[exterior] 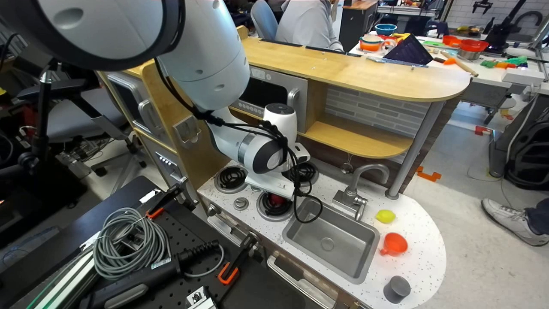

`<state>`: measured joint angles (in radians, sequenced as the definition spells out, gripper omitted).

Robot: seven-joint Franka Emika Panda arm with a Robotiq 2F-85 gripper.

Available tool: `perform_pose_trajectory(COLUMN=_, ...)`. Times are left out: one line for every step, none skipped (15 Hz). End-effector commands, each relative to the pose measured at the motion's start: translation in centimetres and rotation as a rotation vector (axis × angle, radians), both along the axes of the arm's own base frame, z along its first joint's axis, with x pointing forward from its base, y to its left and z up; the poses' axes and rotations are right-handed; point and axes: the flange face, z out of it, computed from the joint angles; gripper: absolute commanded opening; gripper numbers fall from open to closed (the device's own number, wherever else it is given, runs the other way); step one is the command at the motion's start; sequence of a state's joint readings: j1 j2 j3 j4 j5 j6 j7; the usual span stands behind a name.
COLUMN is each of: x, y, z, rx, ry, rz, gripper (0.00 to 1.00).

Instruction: Get the strawberry toy from the right front plate of the stove and put it in the sink

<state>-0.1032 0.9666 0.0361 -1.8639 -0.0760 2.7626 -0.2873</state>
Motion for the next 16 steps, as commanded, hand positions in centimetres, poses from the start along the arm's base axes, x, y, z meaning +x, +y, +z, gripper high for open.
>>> perform_pose_trajectory(x=0.5, y=0.1, z=-0.3, rx=-0.011, ry=0.021, rz=-0.004, gripper=0.28)
perform_pose_trajectory(x=0.4, y=0.1, z=-0.1, rx=-0.013, ry=0.021, rz=-0.007, gripper=0.28)
perform_pose_trajectory(x=0.4, y=0.1, z=0.0, rx=-0.016, ry=0.02, rz=-0.011, gripper=0.28)
perform_pose_trajectory(x=0.4, y=0.0, z=0.2, rx=-0.02, ry=0.019, rz=-0.017, gripper=0.28)
perform_pose_trajectory(x=0.2, y=-0.1, z=0.5, rx=-0.02, ry=0.02, rz=-0.025, gripper=0.28)
perform_pose_trajectory(x=0.1, y=-0.3, z=0.8, rx=-0.023, ry=0.02, rz=-0.034, gripper=0.28)
perform_pose_trajectory(x=-0.2, y=-0.5, z=0.9, rx=-0.027, ry=0.027, rz=-0.039, gripper=0.28)
perform_pose_trajectory(x=-0.5, y=-1.0, z=1.1, rx=-0.038, ry=0.029, rz=-0.045, gripper=0.28)
perform_pose_trajectory(x=-0.6, y=-1.3, z=1.3, rx=-0.043, ry=0.03, rz=-0.055, gripper=0.28)
perform_pose_trajectory(x=-0.8, y=-1.7, z=1.5, rx=-0.046, ry=0.03, rz=-0.062, gripper=0.28)
perform_pose_trajectory(x=-0.9, y=-2.2, z=1.9, rx=-0.051, ry=0.028, rz=-0.07, gripper=0.28)
perform_pose_trajectory(x=-1.0, y=-2.8, z=2.2, rx=-0.058, ry=0.026, rz=-0.081, gripper=0.28)
perform_pose_trajectory(x=-1.0, y=-3.6, z=2.4, rx=-0.066, ry=0.027, rz=-0.091, gripper=0.28)
perform_pose_trajectory(x=-1.2, y=-4.5, z=2.5, rx=-0.075, ry=0.027, rz=-0.105, gripper=0.28)
perform_pose_trajectory(x=-1.4, y=-5.4, z=2.6, rx=-0.084, ry=0.031, rz=-0.117, gripper=0.28)
perform_pose_trajectory(x=-1.5, y=-6.3, z=2.5, rx=-0.094, ry=0.031, rz=-0.13, gripper=0.28)
